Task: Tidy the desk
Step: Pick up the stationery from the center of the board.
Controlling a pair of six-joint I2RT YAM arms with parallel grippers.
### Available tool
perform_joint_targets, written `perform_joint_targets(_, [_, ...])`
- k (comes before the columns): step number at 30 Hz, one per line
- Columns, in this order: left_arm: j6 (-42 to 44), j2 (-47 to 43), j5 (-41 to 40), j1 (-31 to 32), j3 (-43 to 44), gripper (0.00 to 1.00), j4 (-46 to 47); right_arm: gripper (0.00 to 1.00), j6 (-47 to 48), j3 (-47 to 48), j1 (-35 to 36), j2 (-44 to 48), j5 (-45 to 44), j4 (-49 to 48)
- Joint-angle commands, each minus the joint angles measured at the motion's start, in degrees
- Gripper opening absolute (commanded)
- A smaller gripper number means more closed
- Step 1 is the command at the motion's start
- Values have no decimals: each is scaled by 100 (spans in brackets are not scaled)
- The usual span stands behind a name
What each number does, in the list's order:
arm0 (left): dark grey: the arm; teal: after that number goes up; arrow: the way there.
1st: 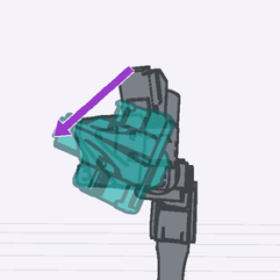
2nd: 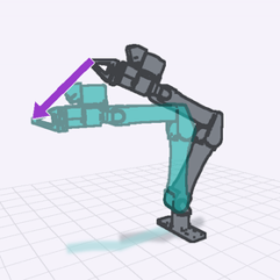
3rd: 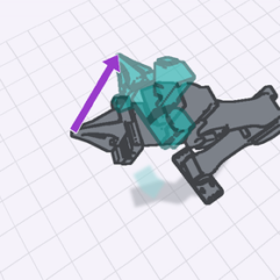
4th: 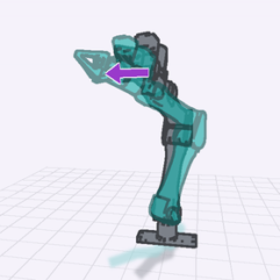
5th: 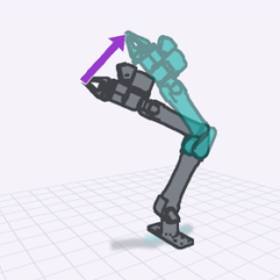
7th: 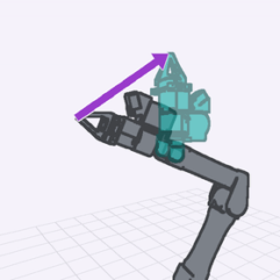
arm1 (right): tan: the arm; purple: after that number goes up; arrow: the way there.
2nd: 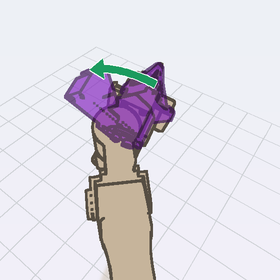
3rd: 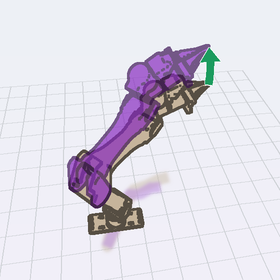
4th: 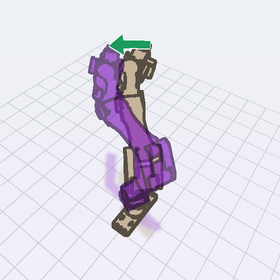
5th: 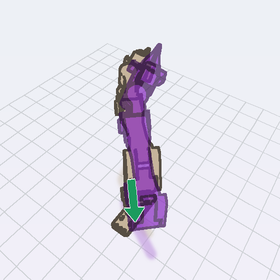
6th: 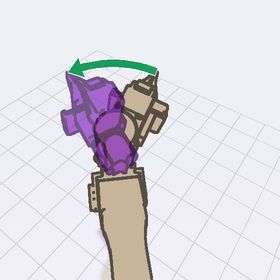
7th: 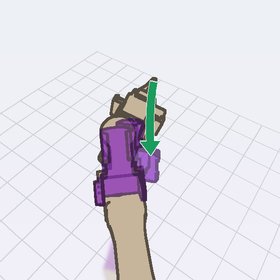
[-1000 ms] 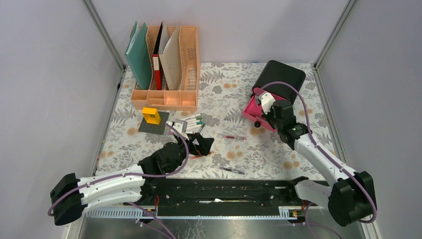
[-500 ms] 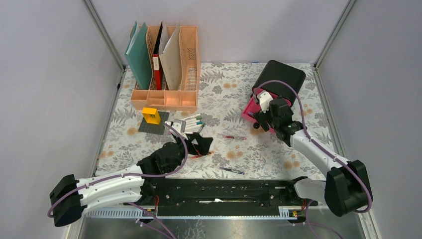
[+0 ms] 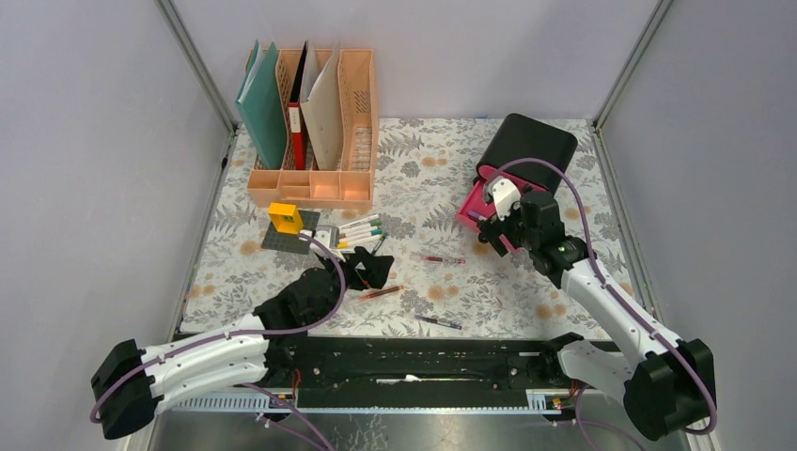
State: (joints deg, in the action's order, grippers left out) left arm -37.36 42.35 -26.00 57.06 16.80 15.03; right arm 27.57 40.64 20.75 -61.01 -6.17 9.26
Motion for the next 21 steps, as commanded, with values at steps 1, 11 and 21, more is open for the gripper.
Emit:
perform_joint_targets(1, [-250, -62, 104, -182, -54, 99, 26, 100, 523, 260, 21, 411, 1119, 581])
perform_joint_targets(11, [-721, 381, 4, -644, 162, 99, -370, 100, 712, 269, 18, 536, 1385, 787])
perform_joint_targets(21, [-2268, 1739, -160, -1602, 1117, 93, -2013, 100, 746, 260, 22, 526, 1452, 813])
